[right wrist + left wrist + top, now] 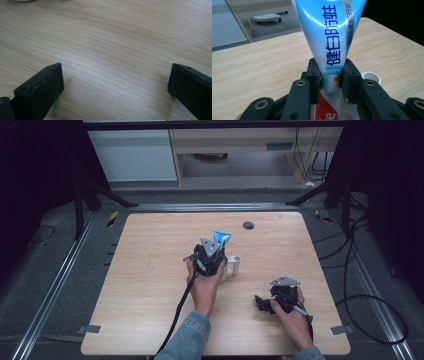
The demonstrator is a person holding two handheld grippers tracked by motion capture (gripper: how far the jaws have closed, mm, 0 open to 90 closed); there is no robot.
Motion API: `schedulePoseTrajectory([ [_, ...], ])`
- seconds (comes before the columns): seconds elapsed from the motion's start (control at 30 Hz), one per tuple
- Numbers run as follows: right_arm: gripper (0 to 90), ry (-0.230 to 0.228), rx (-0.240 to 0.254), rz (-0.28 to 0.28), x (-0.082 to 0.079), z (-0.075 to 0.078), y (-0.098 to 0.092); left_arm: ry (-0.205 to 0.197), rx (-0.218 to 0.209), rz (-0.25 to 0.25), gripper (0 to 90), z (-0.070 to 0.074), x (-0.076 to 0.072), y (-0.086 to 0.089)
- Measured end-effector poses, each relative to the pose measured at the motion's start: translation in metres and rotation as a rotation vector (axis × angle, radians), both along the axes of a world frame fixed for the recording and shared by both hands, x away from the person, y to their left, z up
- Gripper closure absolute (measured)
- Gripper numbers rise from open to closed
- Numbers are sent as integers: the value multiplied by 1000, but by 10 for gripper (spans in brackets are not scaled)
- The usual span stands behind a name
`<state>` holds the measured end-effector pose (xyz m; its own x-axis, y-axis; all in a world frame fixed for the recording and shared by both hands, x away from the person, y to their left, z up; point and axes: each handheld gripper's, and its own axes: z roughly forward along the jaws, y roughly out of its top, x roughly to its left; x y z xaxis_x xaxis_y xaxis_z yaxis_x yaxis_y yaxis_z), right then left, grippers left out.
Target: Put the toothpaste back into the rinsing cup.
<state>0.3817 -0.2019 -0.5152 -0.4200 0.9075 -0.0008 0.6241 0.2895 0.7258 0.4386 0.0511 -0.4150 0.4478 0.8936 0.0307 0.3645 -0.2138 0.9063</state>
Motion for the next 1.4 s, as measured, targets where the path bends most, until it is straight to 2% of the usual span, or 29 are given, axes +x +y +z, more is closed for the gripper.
schedulePoseTrajectory([
  [0.63,6,-1,0,0,0,0,0,32,-1,6,686,3,6,-1],
  [1.4,5,0,1,-1,0,0,0,34,-7,1,553,4,6,-1],
])
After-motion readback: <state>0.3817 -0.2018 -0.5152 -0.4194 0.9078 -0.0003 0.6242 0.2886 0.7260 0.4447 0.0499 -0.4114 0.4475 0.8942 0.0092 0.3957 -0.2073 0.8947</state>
